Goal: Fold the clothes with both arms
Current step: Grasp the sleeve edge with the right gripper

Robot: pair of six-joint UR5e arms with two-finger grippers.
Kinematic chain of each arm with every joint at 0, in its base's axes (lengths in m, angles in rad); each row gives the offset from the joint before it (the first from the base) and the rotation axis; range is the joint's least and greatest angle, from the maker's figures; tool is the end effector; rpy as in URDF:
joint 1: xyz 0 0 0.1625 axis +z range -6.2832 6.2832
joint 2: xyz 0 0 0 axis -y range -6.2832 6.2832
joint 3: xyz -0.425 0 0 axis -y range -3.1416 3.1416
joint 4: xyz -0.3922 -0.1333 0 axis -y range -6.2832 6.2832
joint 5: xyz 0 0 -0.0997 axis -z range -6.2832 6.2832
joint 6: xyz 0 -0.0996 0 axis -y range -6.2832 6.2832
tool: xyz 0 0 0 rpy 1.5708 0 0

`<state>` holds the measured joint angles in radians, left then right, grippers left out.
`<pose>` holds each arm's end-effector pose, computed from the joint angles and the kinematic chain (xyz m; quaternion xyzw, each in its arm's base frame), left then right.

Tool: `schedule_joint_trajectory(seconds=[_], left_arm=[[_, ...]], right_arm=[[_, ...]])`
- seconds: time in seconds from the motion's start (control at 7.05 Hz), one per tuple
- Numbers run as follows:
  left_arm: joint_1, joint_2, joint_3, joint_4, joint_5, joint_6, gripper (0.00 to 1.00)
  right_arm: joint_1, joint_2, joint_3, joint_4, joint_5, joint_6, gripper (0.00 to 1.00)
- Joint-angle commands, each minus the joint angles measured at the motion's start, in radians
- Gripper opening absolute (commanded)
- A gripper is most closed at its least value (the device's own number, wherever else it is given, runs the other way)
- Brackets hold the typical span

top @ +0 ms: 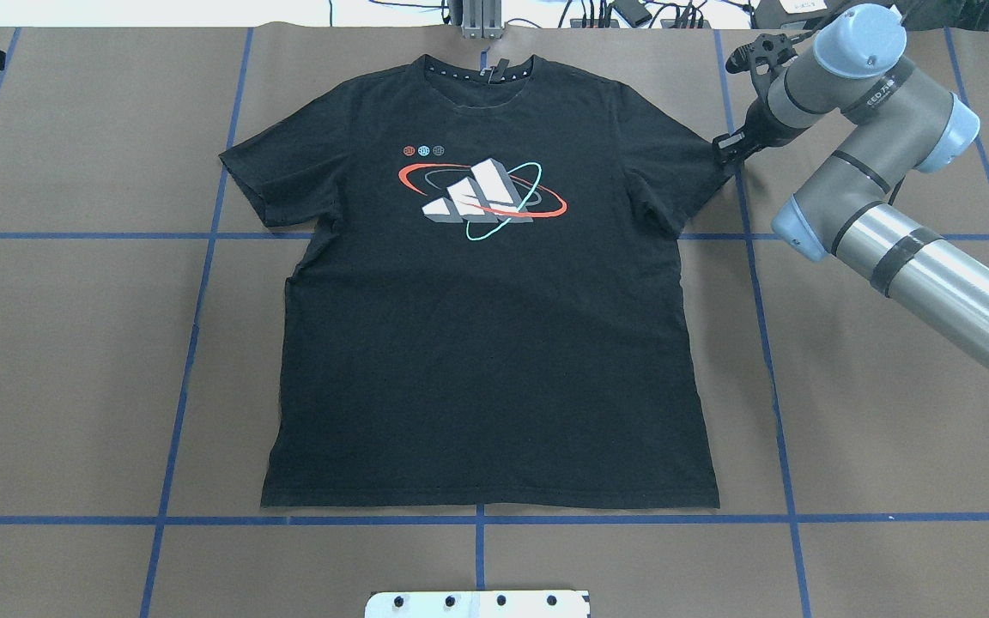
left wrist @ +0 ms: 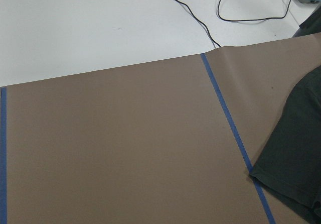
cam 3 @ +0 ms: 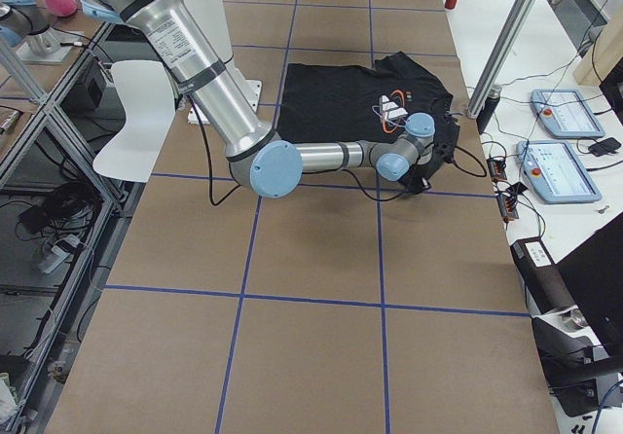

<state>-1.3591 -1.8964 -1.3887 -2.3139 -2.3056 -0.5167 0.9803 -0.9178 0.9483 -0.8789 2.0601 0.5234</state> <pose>0.0704 -0.6440 0.4785 0.2585 0.4458 0.0242 0.8567 -0.3642 -0.6987 0.4881 0.1713 -0.3736 -0.1160 0.9042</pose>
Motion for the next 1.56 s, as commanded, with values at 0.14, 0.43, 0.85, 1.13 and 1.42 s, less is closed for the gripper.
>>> schedule_joint_trajectory(seconds=[0.14, 0.43, 0.85, 1.13, 1.42], left_arm=[[0.0, -0.001, 0.0, 0.001, 0.0, 0.0, 0.99], [0.0, -0.001, 0.0, 0.001, 0.0, -0.002, 0.99], [0.0, -0.006, 0.002, 0.002, 0.0, -0.002, 0.99], [0.0, -0.006, 0.002, 0.002, 0.002, 0.001, 0.99], [0.0, -0.004, 0.005, 0.002, 0.002, 0.003, 1.0]], right_arm=[[0.0, 0.0, 0.0, 0.001, 0.002, 0.003, 0.0], [0.003, 0.004, 0.003, 0.0, 0.012, 0.006, 0.0], [0.061, 0.028, 0.048, -0.002, 0.161, 0.01, 0.0], [0.04, 0.063, 0.076, -0.003, 0.178, 0.021, 0.0], [-0.032, 0.134, 0.066, -0.009, 0.141, 0.111, 0.0]])
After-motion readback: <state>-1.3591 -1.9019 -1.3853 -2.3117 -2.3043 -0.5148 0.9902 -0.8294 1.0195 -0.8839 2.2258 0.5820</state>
